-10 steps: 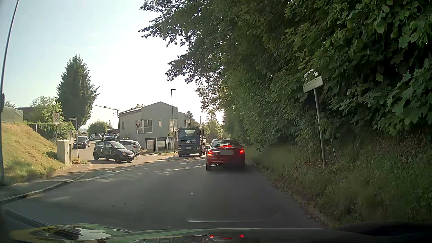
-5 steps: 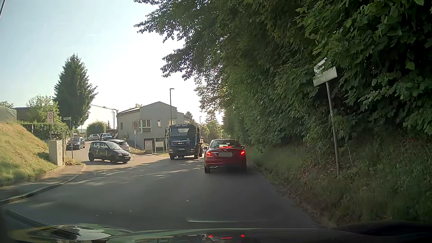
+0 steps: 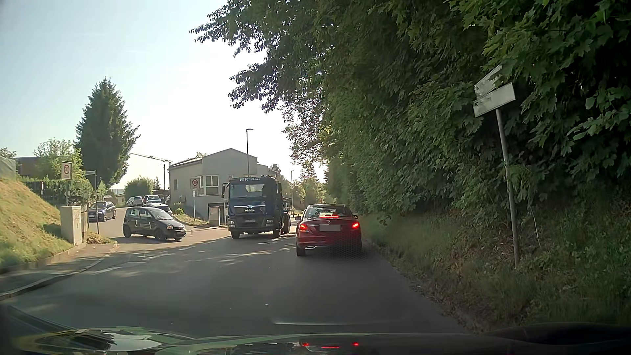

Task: Follow the waypoints while adhering to traffic rules and regulations

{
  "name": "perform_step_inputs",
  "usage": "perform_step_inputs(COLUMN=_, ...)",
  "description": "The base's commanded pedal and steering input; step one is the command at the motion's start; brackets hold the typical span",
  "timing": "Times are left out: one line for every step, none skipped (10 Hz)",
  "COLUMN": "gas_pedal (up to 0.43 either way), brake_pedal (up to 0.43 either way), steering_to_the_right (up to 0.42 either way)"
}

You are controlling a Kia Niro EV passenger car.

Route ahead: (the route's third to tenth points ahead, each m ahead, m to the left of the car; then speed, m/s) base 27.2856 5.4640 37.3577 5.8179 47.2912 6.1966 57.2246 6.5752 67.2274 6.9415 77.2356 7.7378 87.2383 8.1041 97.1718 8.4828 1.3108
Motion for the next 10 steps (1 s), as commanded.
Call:
perform_step_inputs(gas_pedal=0.000, brake_pedal=0.000, steering_to_the_right=0.004)
perform_step_inputs(gas_pedal=0.000, brake_pedal=0.000, steering_to_the_right=0.004)
perform_step_inputs(gas_pedal=0.000, brake_pedal=0.000, steering_to_the_right=0.003)
perform_step_inputs(gas_pedal=0.000, brake_pedal=0.000, steering_to_the_right=0.003)
perform_step_inputs(gas_pedal=0.000, brake_pedal=0.000, steering_to_the_right=0.003)
perform_step_inputs(gas_pedal=0.000, brake_pedal=0.000, steering_to_the_right=0.003)
perform_step_inputs(gas_pedal=0.000, brake_pedal=0.000, steering_to_the_right=0.003)
perform_step_inputs(gas_pedal=0.000, brake_pedal=0.000, steering_to_the_right=0.003)
perform_step_inputs(gas_pedal=0.000, brake_pedal=0.000, steering_to_the_right=0.003)
perform_step_inputs(gas_pedal=0.000, brake_pedal=0.000, steering_to_the_right=0.003)
